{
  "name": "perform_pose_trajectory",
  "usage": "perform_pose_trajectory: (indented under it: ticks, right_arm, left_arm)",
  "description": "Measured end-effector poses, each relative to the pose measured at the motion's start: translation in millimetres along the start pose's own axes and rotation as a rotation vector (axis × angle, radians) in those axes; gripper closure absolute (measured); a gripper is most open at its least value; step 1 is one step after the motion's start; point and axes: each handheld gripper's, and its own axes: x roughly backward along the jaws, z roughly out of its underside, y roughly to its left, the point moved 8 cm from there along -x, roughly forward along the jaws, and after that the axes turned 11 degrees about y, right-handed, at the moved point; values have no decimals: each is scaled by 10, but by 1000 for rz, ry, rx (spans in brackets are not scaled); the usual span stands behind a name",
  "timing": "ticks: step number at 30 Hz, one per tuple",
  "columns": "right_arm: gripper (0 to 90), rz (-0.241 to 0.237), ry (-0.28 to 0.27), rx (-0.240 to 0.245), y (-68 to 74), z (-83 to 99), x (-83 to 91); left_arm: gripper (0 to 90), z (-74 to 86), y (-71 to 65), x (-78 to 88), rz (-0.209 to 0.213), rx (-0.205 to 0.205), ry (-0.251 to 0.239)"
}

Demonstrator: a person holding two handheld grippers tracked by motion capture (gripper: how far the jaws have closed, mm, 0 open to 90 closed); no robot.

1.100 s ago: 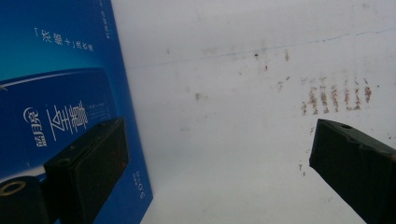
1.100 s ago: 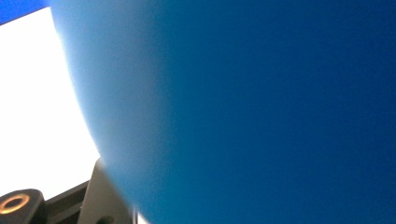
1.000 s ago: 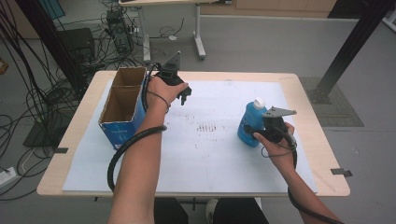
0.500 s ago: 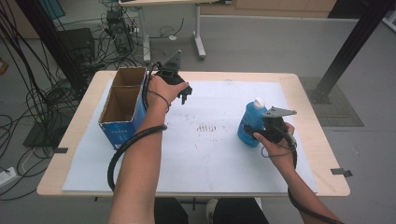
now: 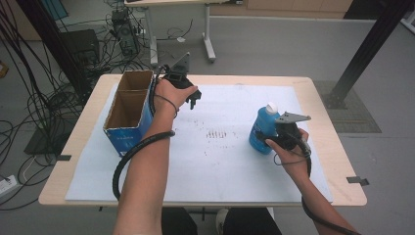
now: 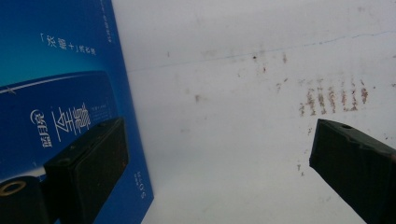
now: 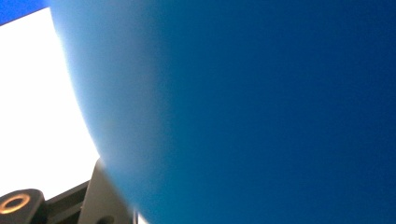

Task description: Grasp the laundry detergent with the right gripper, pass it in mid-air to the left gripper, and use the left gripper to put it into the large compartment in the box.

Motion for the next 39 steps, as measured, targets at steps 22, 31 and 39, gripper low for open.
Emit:
perform_pose_trajectory:
  ticks: [22,31,39]
  right_arm:
    - [430,1,-2,0,0,0,-1]
    - [431,1,-2,-3,1,3,1]
    - [432,2,-5,-6,1,4,3]
  left_arm:
    - [52,-9,-21,19,-3,-8,-2]
    - [52,-14,-26,31,-5,-11,-3]
    - [52,-9,-25,31,-4,-13,-3]
